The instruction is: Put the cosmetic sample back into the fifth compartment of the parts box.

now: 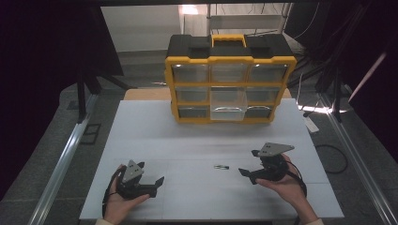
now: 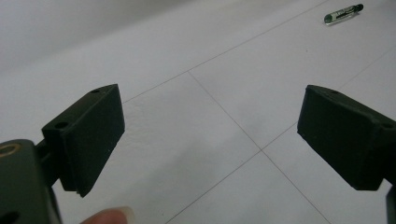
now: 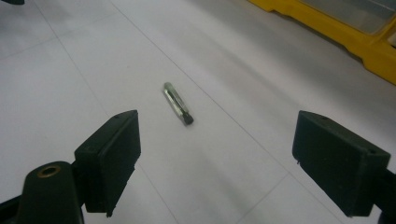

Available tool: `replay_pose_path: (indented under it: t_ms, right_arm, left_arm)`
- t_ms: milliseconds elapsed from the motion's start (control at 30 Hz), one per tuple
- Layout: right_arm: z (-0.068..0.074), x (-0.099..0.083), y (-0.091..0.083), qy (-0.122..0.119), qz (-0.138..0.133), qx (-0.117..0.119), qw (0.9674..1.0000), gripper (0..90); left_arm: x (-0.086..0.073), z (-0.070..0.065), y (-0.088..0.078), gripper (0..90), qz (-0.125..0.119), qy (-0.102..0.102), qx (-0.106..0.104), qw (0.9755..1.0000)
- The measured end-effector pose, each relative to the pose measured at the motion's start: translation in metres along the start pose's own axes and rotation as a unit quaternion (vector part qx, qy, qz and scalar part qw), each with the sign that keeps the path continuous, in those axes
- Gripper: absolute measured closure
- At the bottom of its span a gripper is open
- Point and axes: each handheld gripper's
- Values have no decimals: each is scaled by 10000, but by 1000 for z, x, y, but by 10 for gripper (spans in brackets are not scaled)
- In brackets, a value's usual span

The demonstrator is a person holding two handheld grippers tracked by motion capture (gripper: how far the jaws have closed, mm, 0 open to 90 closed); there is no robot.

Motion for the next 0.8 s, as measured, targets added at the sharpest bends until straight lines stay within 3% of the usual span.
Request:
replay_pose_path:
  t_ms: [233,433,800]
  right_arm:
    - [1,9,7,-59,159,67,9998,156]
    - [4,23,16,-264,339,95,9990,160]
    - [1,41,23,-369,434,189,9982,160]
  left_arm:
    - [1,0,0,79,-31,-7,-20,10000]
    - [3,-1,3,79,-20,43,-49,10000]
    - [8,-2,9,79,-16,104,-120,9999]
Point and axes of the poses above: each handheld gripper's, and its own axes: y roughly forward along the jaws, x roughly out of its top, z roughly to its left, and after that the axes turned 6 degrees about x, right-handed
